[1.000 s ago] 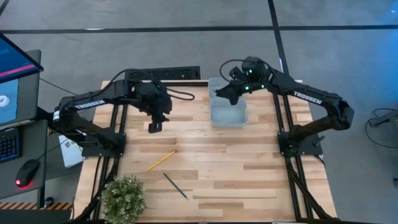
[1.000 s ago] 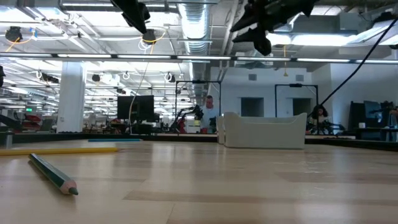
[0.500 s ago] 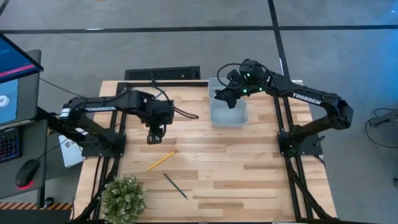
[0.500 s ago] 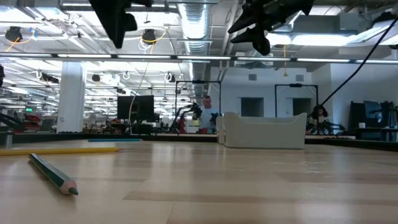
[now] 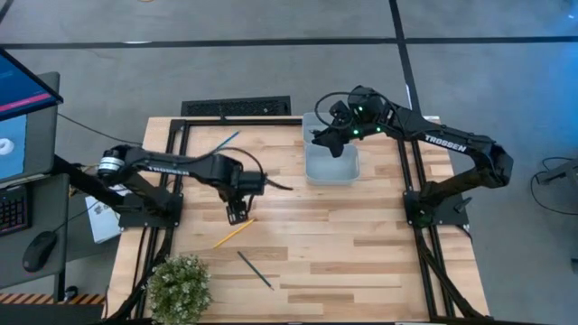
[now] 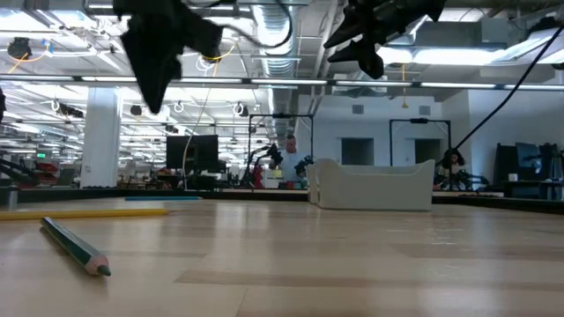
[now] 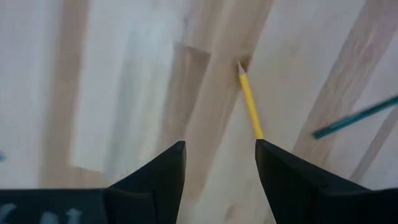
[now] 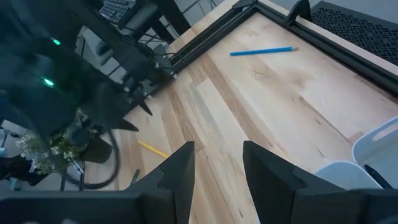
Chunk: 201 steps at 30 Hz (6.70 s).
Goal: Sort pens & pencils
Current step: Put the yellow pencil into the bottom bin
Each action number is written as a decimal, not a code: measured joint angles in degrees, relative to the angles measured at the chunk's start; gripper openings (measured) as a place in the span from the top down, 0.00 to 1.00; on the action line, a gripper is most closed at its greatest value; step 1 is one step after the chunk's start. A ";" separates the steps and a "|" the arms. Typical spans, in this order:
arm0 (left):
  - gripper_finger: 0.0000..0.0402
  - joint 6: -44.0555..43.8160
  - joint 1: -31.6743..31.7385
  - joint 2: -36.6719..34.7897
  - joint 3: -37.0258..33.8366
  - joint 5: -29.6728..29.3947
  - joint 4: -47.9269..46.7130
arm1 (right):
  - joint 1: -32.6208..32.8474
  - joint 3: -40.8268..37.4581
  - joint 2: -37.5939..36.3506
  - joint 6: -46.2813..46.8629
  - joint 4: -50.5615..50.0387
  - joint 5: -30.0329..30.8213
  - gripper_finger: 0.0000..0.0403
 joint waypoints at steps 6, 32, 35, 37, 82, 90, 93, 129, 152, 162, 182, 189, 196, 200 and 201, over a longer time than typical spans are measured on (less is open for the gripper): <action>0.54 -8.99 -0.47 -0.69 -9.11 -1.01 2.69 | -0.11 0.00 0.00 0.02 0.35 0.00 0.61; 0.54 -28.29 -15.97 5.55 -17.85 -0.95 17.95 | -0.11 0.00 0.00 3.52 0.61 0.17 0.62; 0.54 -28.36 -16.28 8.16 -17.85 1.23 18.30 | -0.11 0.00 0.00 3.52 0.62 0.17 0.61; 0.54 -27.95 -16.48 9.80 -17.85 1.99 19.77 | -0.12 0.00 0.00 3.54 0.62 0.17 0.62; 0.91 -25.99 -16.69 11.85 -17.77 0.27 27.01 | -0.11 0.00 0.02 3.23 0.57 0.17 0.61; 0.98 -25.96 -16.69 11.85 -17.74 -0.57 26.87 | -0.11 0.00 0.02 3.07 0.57 0.17 0.62; 0.97 -25.95 -16.69 11.87 -17.74 -0.83 26.81 | -0.09 0.00 0.02 3.06 0.57 0.17 0.62; 0.98 -4.53 6.34 -13.59 -17.33 -8.66 31.68 | 1.37 -0.02 0.02 5.57 5.94 -0.28 0.61; 0.97 0.02 19.85 -23.31 -17.24 7.43 66.64 | 8.80 -0.02 0.02 1.64 29.06 5.91 0.39; 0.97 -1.53 19.81 -23.31 -17.24 12.03 74.26 | 11.73 -0.02 0.02 -1.75 33.60 7.11 0.39; 0.97 -2.03 19.57 -23.31 -17.24 16.74 75.83 | 12.33 3.00 7.49 3.06 38.81 8.34 0.39; 0.97 -1.63 19.61 -23.31 -17.24 16.74 75.83 | 12.37 7.51 11.48 3.08 38.83 6.85 0.39; 0.97 -1.05 19.61 -23.31 -17.24 16.74 75.82 | 12.37 9.73 12.55 3.08 38.95 6.75 0.41; 0.97 -0.98 19.61 -23.31 -17.24 16.74 75.81 | 12.37 9.73 12.57 3.08 38.72 6.68 0.48; 0.97 -0.63 19.61 -23.31 -17.24 16.74 75.81 | 12.37 9.73 12.57 3.08 38.81 6.66 0.51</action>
